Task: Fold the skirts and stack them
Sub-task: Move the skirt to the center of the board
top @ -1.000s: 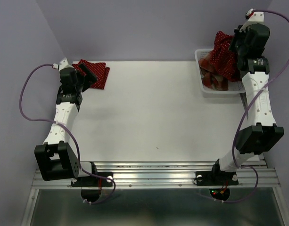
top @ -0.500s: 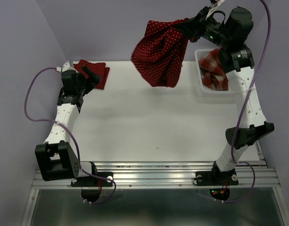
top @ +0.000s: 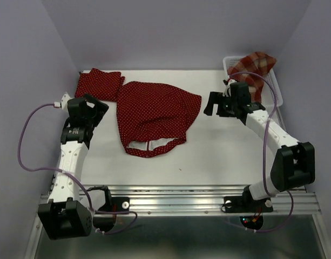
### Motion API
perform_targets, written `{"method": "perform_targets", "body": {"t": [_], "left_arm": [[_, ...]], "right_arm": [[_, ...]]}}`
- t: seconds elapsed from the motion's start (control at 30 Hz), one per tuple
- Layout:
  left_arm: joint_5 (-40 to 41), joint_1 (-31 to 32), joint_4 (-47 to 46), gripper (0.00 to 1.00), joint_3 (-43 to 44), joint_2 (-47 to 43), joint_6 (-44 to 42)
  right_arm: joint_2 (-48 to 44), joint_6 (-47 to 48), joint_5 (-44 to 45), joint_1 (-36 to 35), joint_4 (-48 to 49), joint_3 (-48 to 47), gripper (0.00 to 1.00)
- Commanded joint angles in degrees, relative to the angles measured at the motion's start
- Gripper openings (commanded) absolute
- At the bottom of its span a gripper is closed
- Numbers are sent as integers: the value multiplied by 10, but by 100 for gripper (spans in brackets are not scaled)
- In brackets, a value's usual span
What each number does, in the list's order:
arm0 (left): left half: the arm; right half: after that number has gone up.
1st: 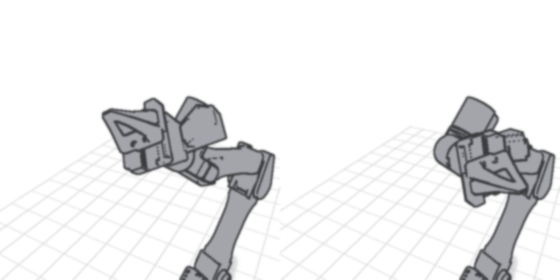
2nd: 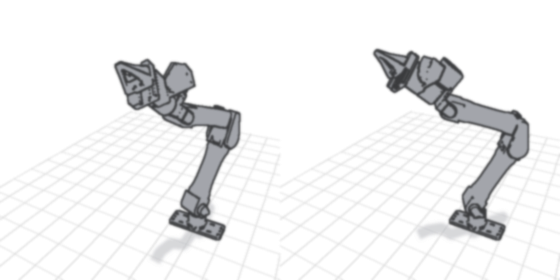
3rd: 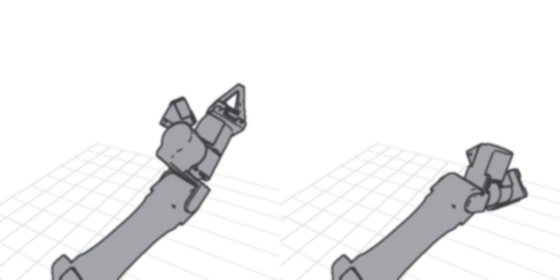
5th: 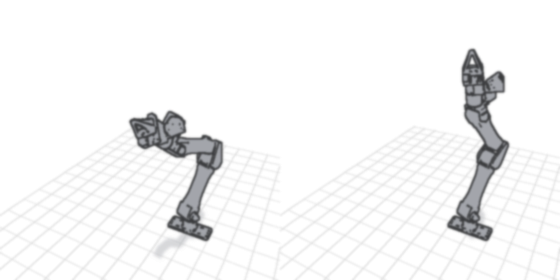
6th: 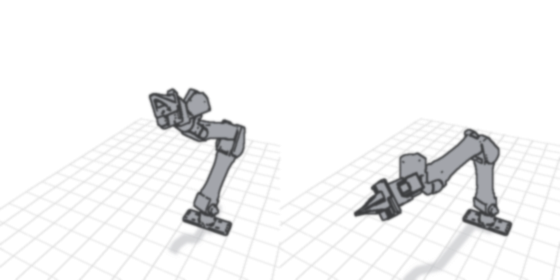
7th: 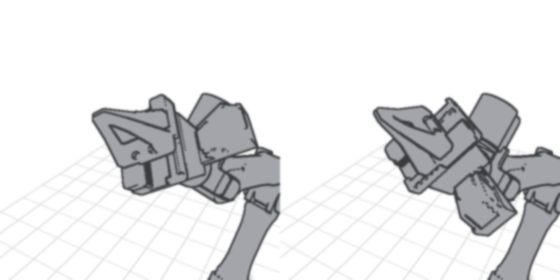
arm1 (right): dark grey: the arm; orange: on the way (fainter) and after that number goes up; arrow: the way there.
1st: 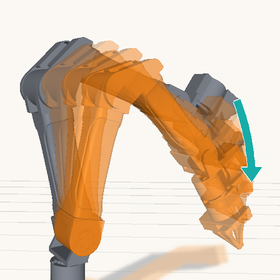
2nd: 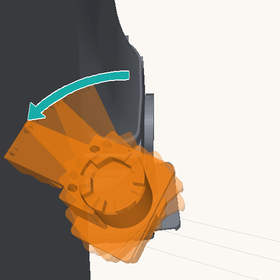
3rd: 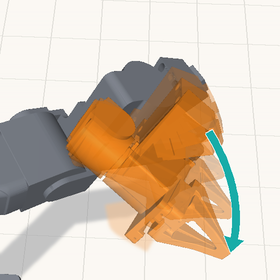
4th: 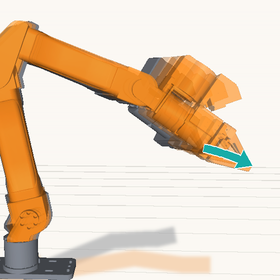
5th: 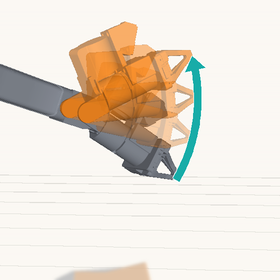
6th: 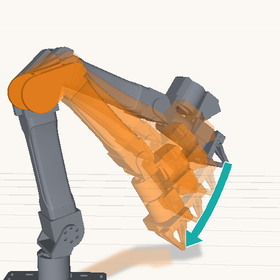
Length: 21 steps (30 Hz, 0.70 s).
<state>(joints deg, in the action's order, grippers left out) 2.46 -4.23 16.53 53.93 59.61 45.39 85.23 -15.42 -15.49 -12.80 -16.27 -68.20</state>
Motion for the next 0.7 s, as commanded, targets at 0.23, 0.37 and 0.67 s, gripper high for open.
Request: {"method": "perform_targets", "body": {"t": [0.23, 0.37, 0.67], "left_arm": [[-59, 28, 87, 99, -93, 32, -60], [-60, 39, 124, 99, -108, 30, -58], [-105, 83, 84, 99, -189, 74, -26]], "right_arm": [[-69, 9, 130, -109, -89, 17, 100], [13, 26, 152, -191, -119, -29, 100], [68, 12, 128, -232, -83, 17, 100]]}}
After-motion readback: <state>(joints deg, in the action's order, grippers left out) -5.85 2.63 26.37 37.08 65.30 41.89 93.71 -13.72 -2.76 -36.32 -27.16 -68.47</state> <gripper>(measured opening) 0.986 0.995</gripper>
